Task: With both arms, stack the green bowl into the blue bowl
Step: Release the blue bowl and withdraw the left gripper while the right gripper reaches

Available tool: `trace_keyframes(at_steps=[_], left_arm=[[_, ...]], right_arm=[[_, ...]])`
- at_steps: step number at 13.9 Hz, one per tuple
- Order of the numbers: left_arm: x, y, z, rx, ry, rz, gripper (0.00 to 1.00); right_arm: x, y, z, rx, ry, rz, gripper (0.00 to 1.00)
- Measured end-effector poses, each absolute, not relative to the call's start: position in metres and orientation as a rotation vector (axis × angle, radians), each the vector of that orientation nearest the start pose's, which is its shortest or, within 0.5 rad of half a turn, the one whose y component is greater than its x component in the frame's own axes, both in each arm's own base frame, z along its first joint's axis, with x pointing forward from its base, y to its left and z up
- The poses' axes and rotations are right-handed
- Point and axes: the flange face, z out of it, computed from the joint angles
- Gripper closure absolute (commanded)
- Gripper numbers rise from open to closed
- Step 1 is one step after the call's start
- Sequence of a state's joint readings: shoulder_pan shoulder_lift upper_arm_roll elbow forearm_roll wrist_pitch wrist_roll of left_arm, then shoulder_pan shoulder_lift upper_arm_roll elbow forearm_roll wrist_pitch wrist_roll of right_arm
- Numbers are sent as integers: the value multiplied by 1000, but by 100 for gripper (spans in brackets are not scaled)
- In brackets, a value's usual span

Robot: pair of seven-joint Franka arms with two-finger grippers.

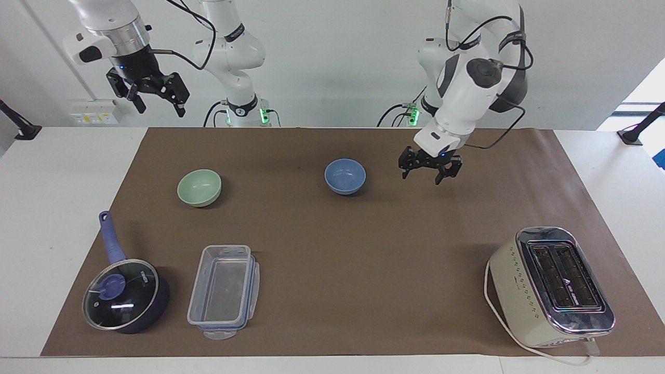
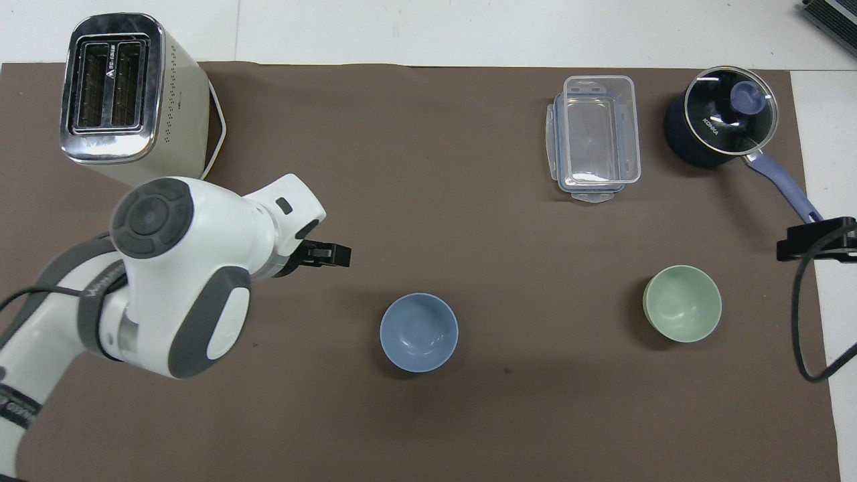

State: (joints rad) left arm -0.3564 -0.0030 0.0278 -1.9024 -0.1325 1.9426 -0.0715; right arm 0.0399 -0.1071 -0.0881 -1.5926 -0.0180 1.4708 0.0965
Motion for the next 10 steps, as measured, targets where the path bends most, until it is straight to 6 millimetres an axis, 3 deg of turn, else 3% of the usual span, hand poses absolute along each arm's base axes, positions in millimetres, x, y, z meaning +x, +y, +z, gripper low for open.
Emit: trace_keyframes(at_steps=[2, 4, 10], left_arm=[[541, -158, 531, -3256, 345, -44, 0], [548, -139, 554, -3261, 305, -78, 0], [554, -78, 596, -3227, 351, -57, 0]], right_arm=[[516, -46, 631, -3145, 145, 33, 0], [523, -55, 591, -3146, 26, 52, 0], [521, -83, 472, -3106, -289, 50, 0]])
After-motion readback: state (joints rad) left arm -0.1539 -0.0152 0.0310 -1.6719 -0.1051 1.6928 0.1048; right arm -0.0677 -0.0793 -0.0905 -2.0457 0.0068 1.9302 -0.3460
